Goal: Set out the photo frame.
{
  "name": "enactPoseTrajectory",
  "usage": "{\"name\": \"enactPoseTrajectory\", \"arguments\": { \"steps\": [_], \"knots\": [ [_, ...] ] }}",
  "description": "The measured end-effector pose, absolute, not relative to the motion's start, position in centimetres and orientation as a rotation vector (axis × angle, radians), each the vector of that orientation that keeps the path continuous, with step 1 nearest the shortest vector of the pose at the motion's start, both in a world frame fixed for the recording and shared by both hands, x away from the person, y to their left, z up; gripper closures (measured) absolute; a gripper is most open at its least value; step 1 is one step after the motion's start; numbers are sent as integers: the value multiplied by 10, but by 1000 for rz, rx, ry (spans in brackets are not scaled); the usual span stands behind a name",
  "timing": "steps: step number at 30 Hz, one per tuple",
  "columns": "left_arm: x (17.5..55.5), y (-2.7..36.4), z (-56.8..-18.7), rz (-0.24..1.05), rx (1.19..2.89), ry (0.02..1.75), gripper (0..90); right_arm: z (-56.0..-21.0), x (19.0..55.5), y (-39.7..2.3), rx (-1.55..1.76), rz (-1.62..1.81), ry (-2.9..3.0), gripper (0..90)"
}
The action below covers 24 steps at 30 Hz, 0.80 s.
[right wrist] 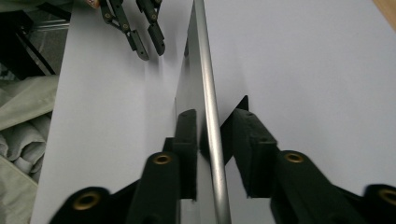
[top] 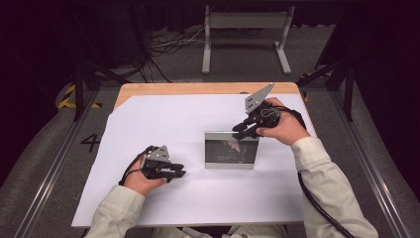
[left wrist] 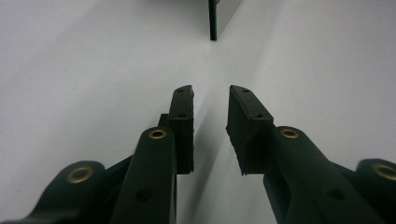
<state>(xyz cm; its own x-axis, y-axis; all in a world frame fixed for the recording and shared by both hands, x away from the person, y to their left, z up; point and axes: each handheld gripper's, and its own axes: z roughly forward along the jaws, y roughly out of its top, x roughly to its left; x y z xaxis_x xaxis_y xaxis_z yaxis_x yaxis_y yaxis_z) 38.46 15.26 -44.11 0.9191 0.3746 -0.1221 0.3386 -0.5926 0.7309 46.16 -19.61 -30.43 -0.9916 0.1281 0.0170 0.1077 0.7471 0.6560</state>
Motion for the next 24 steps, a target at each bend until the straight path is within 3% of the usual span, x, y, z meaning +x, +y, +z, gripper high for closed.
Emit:
{"name": "enactPoseTrajectory", "arguments": {
  "steps": [4,24],
  "knots": [
    [385,154,-440,72,2244,513,690,-303,458,-202,230,1118,2872,507],
    [380,174,-440,91,2208,566,664,-289,432,-250,323,1178,2765,461]
  ]
}}
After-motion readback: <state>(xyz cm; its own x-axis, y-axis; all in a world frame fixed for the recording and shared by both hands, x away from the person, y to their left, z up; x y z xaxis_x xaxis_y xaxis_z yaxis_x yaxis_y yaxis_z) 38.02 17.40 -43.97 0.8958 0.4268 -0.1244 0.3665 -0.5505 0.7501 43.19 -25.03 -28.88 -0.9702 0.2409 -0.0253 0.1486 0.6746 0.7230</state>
